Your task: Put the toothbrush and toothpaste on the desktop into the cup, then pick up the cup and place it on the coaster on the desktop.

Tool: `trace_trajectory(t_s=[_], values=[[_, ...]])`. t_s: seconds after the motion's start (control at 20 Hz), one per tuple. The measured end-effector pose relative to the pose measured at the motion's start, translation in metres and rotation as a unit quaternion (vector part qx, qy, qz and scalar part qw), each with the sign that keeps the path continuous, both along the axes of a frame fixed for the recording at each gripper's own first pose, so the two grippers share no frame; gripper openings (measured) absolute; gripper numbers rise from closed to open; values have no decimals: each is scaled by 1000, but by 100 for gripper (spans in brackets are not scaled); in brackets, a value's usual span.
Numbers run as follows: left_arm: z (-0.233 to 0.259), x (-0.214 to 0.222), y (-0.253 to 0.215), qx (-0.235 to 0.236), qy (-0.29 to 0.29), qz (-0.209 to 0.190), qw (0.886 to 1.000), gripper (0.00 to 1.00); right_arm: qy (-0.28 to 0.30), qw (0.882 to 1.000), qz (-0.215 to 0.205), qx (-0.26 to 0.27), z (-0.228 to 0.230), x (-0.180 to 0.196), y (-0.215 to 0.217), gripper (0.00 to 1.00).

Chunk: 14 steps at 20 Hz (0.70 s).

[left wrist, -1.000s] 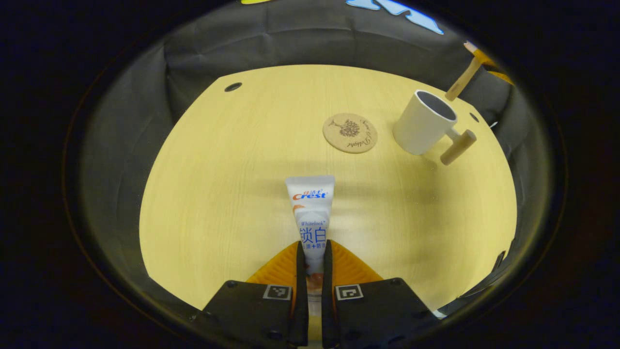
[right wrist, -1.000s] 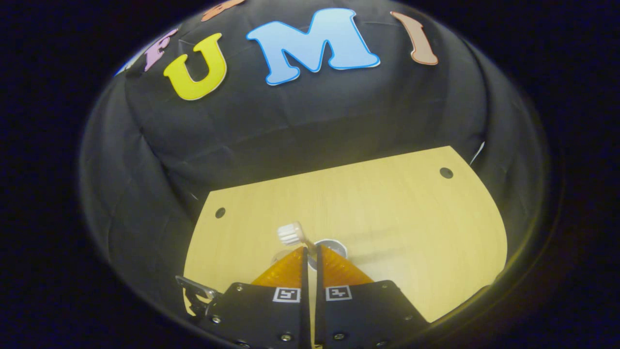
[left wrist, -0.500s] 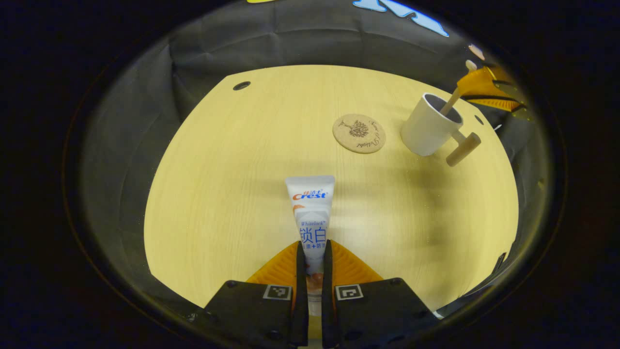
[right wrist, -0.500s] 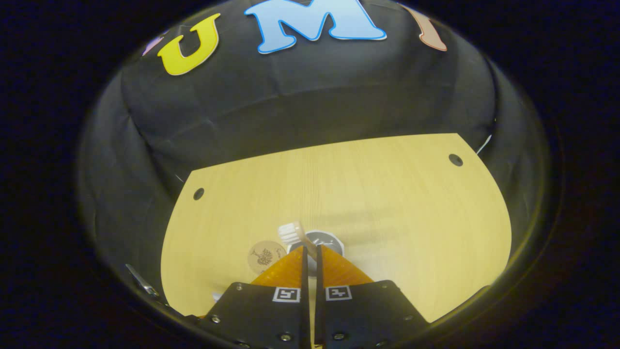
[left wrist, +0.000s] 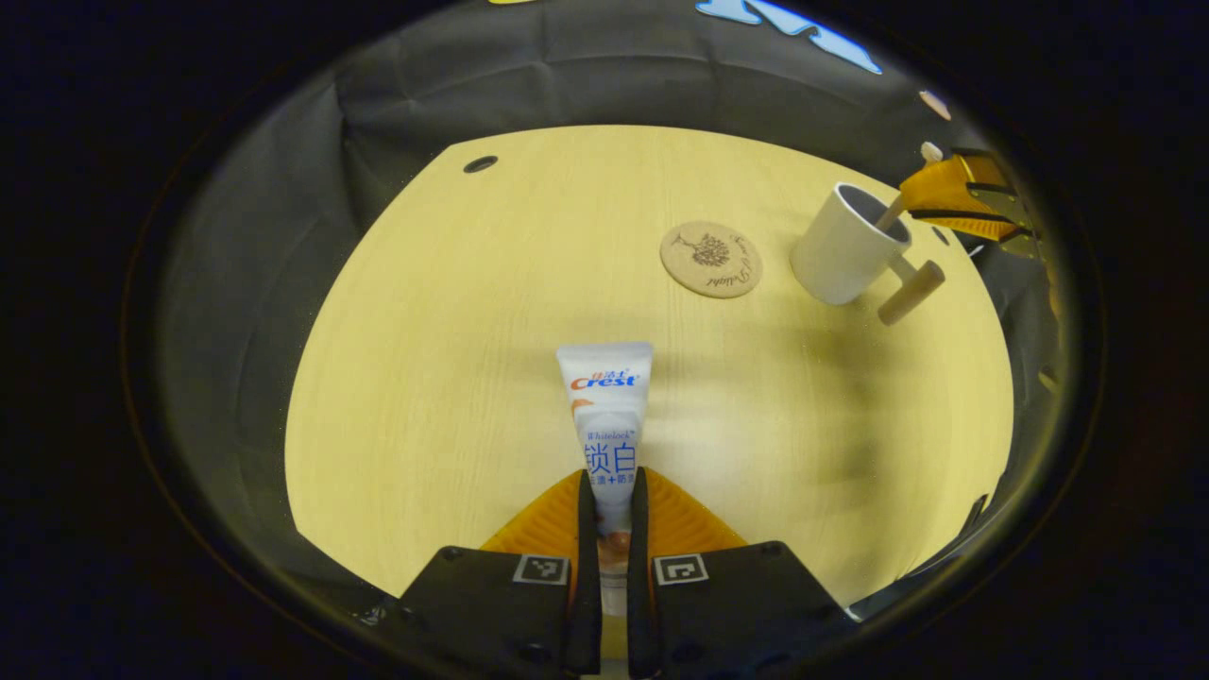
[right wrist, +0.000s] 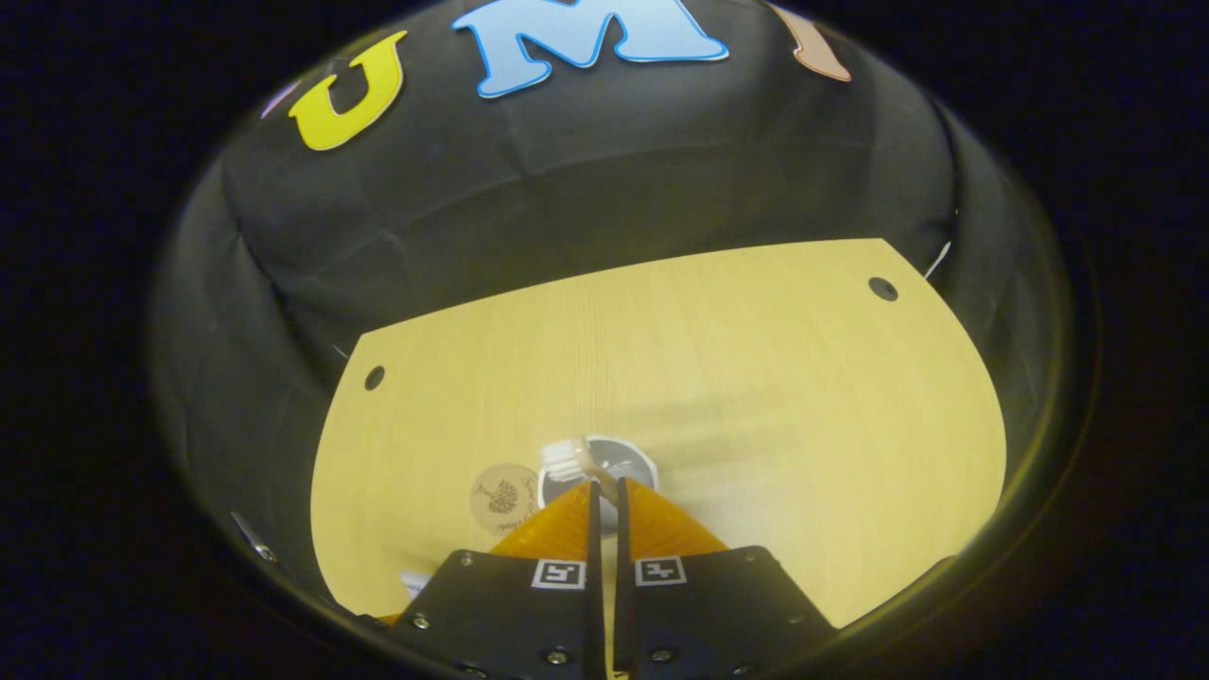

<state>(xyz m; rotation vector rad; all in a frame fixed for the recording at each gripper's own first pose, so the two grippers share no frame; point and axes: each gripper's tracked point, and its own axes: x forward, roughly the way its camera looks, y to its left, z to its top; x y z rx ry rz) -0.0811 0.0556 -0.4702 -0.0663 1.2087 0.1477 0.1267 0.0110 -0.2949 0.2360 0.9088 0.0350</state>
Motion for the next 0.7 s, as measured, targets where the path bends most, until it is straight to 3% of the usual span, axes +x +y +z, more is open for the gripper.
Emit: trace_trajectory(t_s=[0.1, 0.15, 0.25, 0.6, 0.65, 0.7], values=[[2, 3, -4, -2, -5, -2, 1000, 19, -1, 1000, 5, 16, 4, 2, 5, 6], [4, 5, -5, -2, -7, -3, 1000, 19, 0, 1000, 7, 23, 4, 0, 7, 13], [7, 7, -5, -3, -12, -4, 1000, 19, -3, 1000, 4, 23, 8, -1, 4, 18], [25, 31, -7, -9, -38, -3, 999, 19, -16, 1000, 4, 22, 23, -9, 0, 18], [28, 37, -8, -11, -44, -4, 999, 24, -16, 1000, 3, 21, 24, -13, -2, 18], [31, 44, -9, -12, -48, -5, 999, 18, -16, 1000, 3, 22, 25, -16, -4, 18]])
